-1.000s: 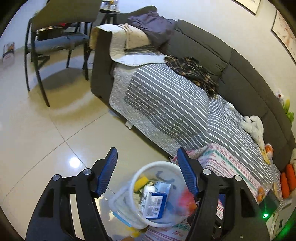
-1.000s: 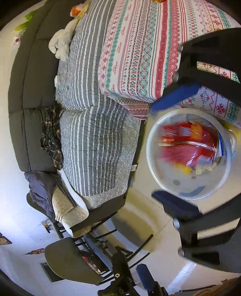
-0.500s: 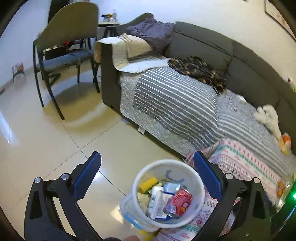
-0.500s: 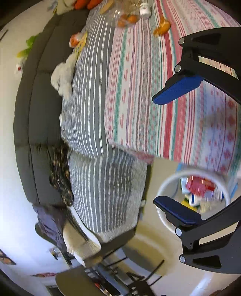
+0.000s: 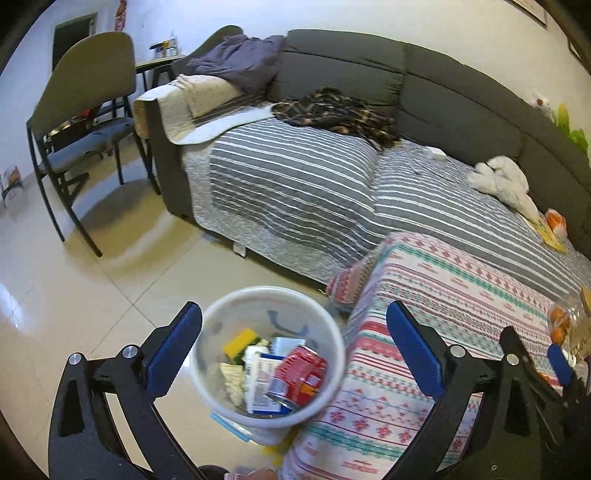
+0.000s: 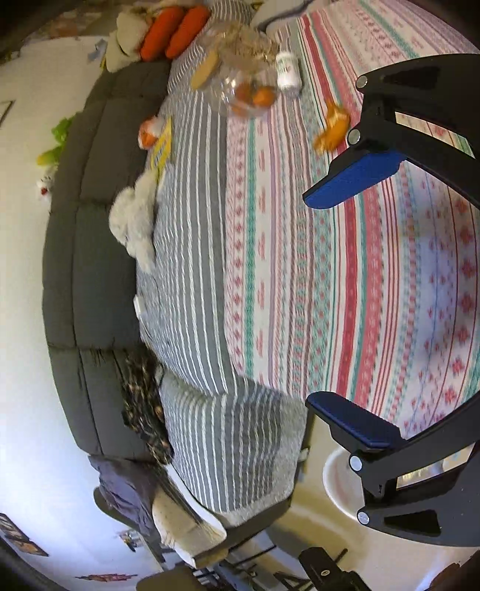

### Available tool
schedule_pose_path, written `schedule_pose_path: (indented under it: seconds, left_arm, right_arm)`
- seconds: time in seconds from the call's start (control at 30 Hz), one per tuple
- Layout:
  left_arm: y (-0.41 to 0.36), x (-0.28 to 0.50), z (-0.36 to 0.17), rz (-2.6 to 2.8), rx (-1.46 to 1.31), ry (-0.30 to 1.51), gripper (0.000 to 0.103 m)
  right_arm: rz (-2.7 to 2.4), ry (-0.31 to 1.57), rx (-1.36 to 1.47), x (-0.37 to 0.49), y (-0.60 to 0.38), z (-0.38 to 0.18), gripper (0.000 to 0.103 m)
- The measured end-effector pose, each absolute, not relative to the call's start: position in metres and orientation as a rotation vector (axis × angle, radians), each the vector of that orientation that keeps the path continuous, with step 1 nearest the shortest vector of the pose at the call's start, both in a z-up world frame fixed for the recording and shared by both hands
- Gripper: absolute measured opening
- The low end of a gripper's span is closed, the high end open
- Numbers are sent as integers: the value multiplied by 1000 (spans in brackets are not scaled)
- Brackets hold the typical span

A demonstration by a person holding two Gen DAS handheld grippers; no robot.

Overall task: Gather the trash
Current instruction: 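Move both tools back over the blanket toward the orange peel and bottle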

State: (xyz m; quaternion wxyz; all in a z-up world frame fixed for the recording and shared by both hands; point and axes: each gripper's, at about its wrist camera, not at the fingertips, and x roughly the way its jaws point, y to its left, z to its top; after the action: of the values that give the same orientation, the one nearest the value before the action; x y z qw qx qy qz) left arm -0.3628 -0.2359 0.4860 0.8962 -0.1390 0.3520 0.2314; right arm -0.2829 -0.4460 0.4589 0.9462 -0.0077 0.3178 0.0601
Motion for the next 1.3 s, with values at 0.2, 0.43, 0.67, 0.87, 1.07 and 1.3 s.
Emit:
schedule_pose_path:
  seconds: [0.2, 0.43, 0.67, 0.87, 1.07, 1.3]
  left_arm:
    - [-270, -354, 483, 440, -247, 733, 96]
    - [-307, -338, 478, 391, -223, 747, 96]
    - [-352, -322, 477, 325, -183, 749, 96]
    - [-391, -304, 472, 264, -155, 759, 96]
    - [-432, -290, 458, 194, -108, 792, 96]
    - [-490, -273, 428, 68, 7, 861, 96]
  right_arm:
    - [70, 624, -5, -281, -478, 461, 96]
    - [32, 632, 10, -280, -511, 456, 96]
    - [-23, 642, 52, -276, -555, 455, 96]
    - [-86, 658, 89, -274, -597, 452, 96]
    - [-168, 679, 111, -273, -653, 451, 96]
    - [-266, 712, 237, -272, -730, 455, 96]
